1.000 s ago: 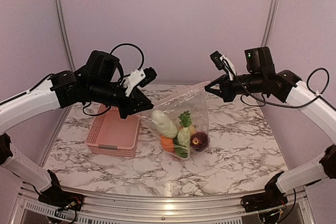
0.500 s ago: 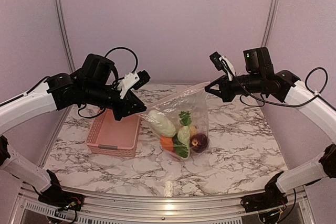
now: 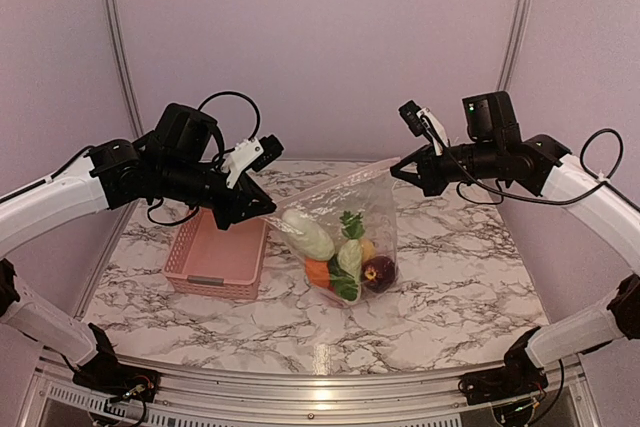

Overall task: Place the food in the zip-top bag and seal the zipper
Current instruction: Zip the zipper of the food storage bag.

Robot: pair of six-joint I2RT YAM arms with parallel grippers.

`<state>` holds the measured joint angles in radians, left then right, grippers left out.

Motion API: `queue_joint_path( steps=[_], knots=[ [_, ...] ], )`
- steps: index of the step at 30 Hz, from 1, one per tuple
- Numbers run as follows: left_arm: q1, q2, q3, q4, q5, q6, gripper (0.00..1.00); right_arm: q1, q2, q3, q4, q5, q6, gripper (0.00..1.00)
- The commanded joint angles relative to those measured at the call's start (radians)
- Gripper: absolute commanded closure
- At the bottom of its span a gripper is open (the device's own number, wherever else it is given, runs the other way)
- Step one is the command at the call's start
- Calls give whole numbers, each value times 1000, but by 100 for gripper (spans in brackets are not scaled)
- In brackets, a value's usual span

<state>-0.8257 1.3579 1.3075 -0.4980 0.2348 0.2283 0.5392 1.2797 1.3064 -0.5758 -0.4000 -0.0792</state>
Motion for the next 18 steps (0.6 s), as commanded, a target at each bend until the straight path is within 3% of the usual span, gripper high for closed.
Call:
queue_joint_path(
  steps=[1,12,18],
  knots=[
    [16,-8,-7,-95,-23,10,97,-30,-3,23,21,75,13,100],
    [40,49,28,-47,-33,36,98,-30,13,37,32,104,17,100],
    [110,186,157,54,-28,44,100,-90,95,110,142,119,47,100]
  ],
)
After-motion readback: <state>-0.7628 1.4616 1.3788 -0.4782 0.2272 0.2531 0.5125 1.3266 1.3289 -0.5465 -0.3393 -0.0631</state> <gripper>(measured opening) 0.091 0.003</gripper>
